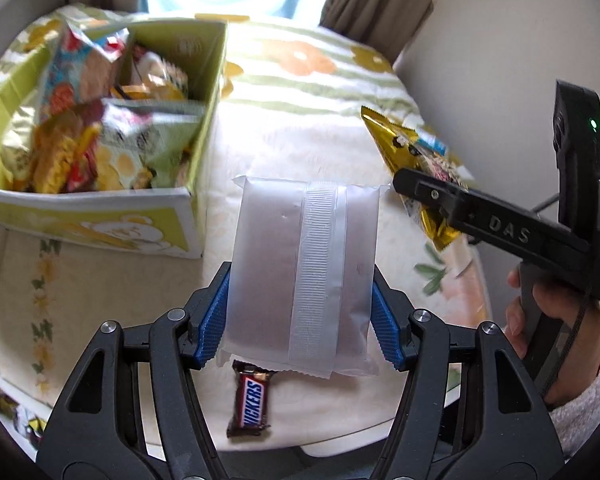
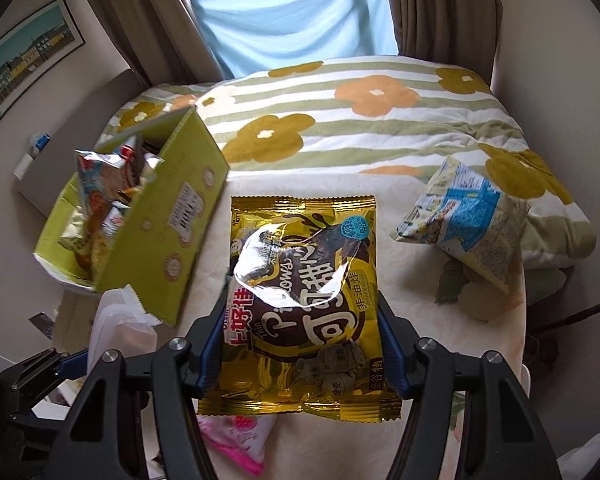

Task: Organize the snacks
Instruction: 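Lower the white packet into the box with the left tool while the right drops the gold bag, then move both tools back toward the Snickers bar and pink candy bag, then grasp the Snickers bar with the left tool while the right grasps the pink candy bag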

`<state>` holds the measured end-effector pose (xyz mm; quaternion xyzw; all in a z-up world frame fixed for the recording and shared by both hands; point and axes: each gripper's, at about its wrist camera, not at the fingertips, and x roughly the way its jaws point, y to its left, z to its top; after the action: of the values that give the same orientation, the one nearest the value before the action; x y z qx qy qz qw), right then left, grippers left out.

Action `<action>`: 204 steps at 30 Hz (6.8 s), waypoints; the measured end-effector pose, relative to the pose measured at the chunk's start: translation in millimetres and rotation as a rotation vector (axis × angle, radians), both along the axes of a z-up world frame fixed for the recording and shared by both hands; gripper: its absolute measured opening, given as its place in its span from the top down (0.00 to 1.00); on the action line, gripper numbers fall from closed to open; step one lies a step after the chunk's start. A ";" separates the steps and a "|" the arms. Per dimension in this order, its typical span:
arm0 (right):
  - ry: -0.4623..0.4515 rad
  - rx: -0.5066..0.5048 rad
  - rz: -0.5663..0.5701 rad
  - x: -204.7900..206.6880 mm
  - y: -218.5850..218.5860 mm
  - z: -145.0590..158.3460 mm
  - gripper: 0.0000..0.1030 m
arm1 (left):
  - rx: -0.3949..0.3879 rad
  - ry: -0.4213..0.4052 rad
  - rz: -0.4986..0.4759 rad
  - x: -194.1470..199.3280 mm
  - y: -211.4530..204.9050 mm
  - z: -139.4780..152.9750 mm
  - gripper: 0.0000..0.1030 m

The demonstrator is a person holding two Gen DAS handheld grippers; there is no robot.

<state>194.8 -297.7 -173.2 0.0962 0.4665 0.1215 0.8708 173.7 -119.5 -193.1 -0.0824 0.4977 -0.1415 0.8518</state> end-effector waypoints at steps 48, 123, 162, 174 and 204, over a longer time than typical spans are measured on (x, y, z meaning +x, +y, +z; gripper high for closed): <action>0.002 -0.046 0.089 84.4 221.9 40.4 0.42 | 0.204 -0.059 -0.008 120.1 234.8 24.0 0.00; 0.010 -0.010 -0.007 -59.2 6.9 -11.2 0.04 | 0.065 0.056 -0.059 -61.7 48.9 -34.9 0.05; 0.098 0.016 0.000 -50.4 60.0 -111.3 0.04 | 0.198 -0.017 -0.104 -86.9 34.2 -104.4 0.75; 0.109 -0.091 0.059 -34.3 90.4 -121.3 0.04 | 0.193 0.001 -0.036 -78.7 58.5 -103.4 0.75; 0.009 -0.182 0.103 -78.0 72.3 -39.2 0.50 | 0.144 -0.080 0.005 -74.9 54.6 -12.4 0.75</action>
<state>116.8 -225.4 -212.4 -0.0070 0.4840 0.1226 0.8664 98.8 -64.9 -205.4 -0.0164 0.4721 -0.1066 0.8749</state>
